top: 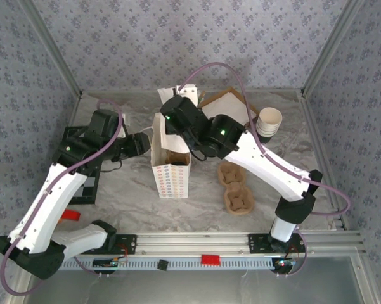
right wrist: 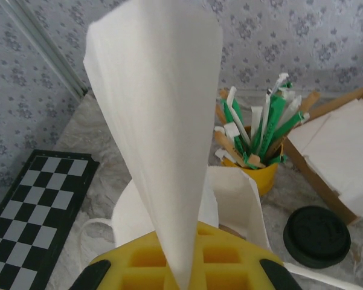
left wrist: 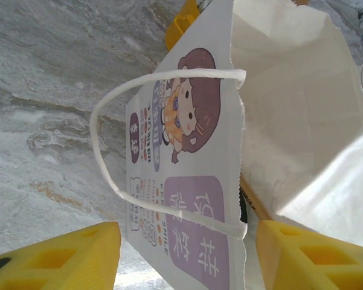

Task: Pack the takeout coffee

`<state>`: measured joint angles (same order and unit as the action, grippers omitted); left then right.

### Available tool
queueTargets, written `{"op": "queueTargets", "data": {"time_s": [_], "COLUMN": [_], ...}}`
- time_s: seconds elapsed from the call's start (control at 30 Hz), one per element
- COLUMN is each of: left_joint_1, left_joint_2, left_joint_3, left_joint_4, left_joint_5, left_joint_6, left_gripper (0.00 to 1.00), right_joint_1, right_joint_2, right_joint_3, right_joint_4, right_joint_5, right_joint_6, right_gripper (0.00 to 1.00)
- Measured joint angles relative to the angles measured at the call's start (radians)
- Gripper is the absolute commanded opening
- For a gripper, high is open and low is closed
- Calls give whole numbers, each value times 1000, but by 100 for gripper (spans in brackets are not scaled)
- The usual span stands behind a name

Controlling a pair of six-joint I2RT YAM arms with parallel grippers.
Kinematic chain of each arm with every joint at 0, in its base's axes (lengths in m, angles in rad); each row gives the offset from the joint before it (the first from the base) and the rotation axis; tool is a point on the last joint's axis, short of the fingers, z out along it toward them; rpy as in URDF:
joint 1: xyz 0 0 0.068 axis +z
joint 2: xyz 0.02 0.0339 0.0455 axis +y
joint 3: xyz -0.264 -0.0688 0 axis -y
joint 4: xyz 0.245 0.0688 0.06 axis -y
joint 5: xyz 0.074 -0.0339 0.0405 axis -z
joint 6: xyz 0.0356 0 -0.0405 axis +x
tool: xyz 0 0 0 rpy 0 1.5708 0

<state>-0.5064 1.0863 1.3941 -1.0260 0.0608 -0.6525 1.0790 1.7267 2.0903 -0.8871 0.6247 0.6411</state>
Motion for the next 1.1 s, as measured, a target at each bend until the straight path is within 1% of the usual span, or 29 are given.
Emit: {"op": "queueTargets", "data": {"time_s": [0.13, 0.23, 0.33, 0.57, 0.63, 0.67, 0.87, 0.93, 1.1], "left_joint_1": [7, 10, 14, 16, 16, 16, 17, 18, 23], "left_joint_2": [0, 0, 0, 2, 2, 2, 0, 0, 0], "left_joint_3": [-12, -28, -50, -102, -109, -113, -135, -135, -135], "left_joint_4": [28, 41, 51, 88, 89, 92, 109, 110, 111], "left_joint_5": [29, 40, 53, 65, 67, 67, 75, 78, 78], "left_joint_6": [-9, -16, -23, -41, -47, -49, -56, -56, -56], "left_gripper": [51, 48, 41, 33, 27, 26, 19, 17, 12], "right_joint_1": [12, 12, 13, 43, 49, 50, 50, 47, 19], "right_joint_2": [4, -4, 13, 93, 98, 98, 93, 86, 19], "right_joint_3": [-5, -58, -79, 34, 69, 83, 99, 75, -124], "right_joint_4": [6, 32, 36, 50, 60, 68, 118, 116, 148], "right_joint_5": [1, 0, 0, 0, 0, 1, 1, 3, -10], "right_joint_6": [51, 90, 106, 99, 92, 87, 80, 100, 156], "right_gripper": [0, 0, 0, 0, 0, 0, 0, 0, 0]}}
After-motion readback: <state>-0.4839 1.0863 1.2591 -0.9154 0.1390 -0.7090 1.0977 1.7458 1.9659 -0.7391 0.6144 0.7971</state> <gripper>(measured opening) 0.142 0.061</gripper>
